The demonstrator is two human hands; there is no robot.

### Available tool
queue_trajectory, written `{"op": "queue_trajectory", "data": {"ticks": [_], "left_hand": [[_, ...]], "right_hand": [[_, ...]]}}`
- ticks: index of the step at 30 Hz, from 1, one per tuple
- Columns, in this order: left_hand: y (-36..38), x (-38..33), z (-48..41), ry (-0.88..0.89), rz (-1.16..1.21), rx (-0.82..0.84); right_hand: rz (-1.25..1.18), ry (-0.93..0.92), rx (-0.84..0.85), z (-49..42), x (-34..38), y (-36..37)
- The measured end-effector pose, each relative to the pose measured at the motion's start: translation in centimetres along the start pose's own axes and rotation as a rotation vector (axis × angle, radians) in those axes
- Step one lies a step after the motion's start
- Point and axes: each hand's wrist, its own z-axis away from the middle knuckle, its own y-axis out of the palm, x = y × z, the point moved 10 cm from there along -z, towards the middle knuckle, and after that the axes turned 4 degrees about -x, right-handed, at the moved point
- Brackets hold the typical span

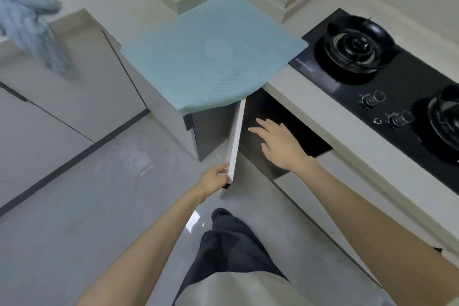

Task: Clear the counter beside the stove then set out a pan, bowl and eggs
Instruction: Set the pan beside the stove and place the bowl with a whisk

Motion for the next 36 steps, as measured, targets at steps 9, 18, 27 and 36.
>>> {"op": "queue_trajectory", "data": {"ticks": [9, 18, 27, 36], "left_hand": [[11.9, -4.7, -2.1, -0.081, 0.079, 0.270], [19.7, -9.5, -6.2, -0.154, 0.385, 0.243], [24.3, -14.0, -8.9, -0.165, 0.507, 0.159], [26.2, -16.1, -10.2, -0.152, 0.444, 0.124]], "right_hand": [[-0.025, 0.295, -0.074, 10.3, -12.1, -1.7], [-0.048, 0.436, 0.004, 16.4, -24.5, -1.5], [-0.081, 0.195, 0.024, 16.1, -28.0, -0.6], [-0.111, 0.115, -0.006, 15.9, -28.6, -1.0]]}}
